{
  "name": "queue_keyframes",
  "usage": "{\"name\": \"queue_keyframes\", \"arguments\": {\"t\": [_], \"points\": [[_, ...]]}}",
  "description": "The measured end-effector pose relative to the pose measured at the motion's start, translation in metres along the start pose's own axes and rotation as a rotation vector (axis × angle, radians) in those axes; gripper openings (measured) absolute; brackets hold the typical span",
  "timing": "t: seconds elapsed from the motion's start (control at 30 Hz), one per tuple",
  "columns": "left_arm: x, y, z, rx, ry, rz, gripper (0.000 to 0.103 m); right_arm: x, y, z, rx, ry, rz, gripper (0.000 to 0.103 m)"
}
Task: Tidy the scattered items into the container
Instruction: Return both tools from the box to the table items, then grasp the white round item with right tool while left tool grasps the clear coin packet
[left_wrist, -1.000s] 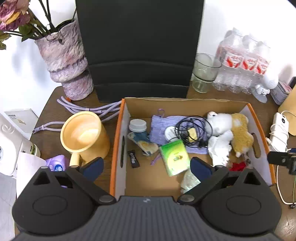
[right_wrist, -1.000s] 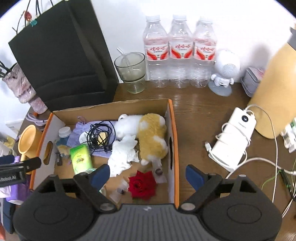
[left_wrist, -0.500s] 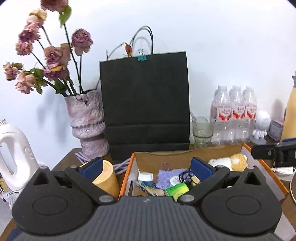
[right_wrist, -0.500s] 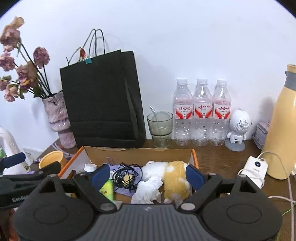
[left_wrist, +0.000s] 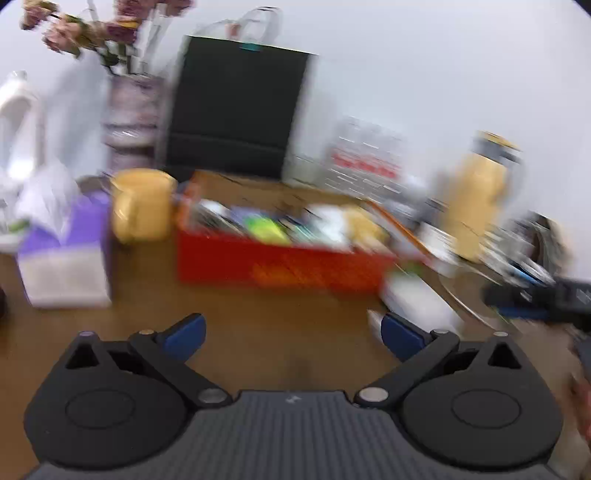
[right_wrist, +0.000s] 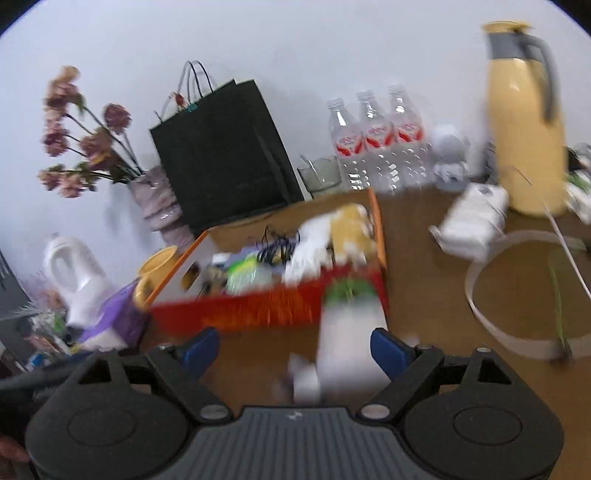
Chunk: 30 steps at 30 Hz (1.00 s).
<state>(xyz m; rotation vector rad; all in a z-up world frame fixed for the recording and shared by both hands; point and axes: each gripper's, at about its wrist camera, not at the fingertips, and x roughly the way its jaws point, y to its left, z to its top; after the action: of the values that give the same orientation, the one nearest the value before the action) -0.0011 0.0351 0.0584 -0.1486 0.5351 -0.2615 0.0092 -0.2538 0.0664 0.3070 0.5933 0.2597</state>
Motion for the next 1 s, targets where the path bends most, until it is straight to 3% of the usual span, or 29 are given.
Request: {"name": "queue_keyframes", "arguments": {"t": [0.13, 0.27, 0.33, 0.43, 0.57, 0.67, 0.8, 1.0], "points": [[-0.002, -0.017, -0.026, 0.077, 0.088, 0.013, 0.103, -0.029, -0.013, -0.041, -0.026, 0.017, -0.072, 0.089], [0.020, -0.033, -0.021, 0.128, 0.085, 0.028, 0.103, -0.012, -0.024, -0.041, -0.046, 0.045, -0.185, 0.089], [0.033, -0.035, -0.017, 0.129, 0.092, -0.007, 0.097, -0.002, -0.026, -0.041, -0.063, 0.044, -0.216, 0.089], [0.052, -0.036, -0.014, 0.128, 0.111, -0.011, 0.085, 0.011, -0.017, -0.041, -0.116, 0.052, -0.153, 0.085], [0.065, -0.028, -0.012, 0.082, 0.124, 0.007, 0.083, 0.032, 0.004, -0.042, -0.214, 0.093, -0.027, 0.060], [0.072, -0.021, -0.011, 0.046, 0.151, 0.017, 0.080, 0.054, 0.015, -0.040, -0.239, 0.104, 0.016, 0.052], [0.077, -0.018, -0.010, 0.052, 0.154, 0.017, 0.080, 0.076, 0.029, -0.030, -0.255, 0.086, 0.027, 0.049], [0.084, -0.014, -0.005, 0.043, 0.161, 0.012, 0.080, 0.094, 0.026, -0.030, -0.247, 0.110, -0.076, 0.046]]}}
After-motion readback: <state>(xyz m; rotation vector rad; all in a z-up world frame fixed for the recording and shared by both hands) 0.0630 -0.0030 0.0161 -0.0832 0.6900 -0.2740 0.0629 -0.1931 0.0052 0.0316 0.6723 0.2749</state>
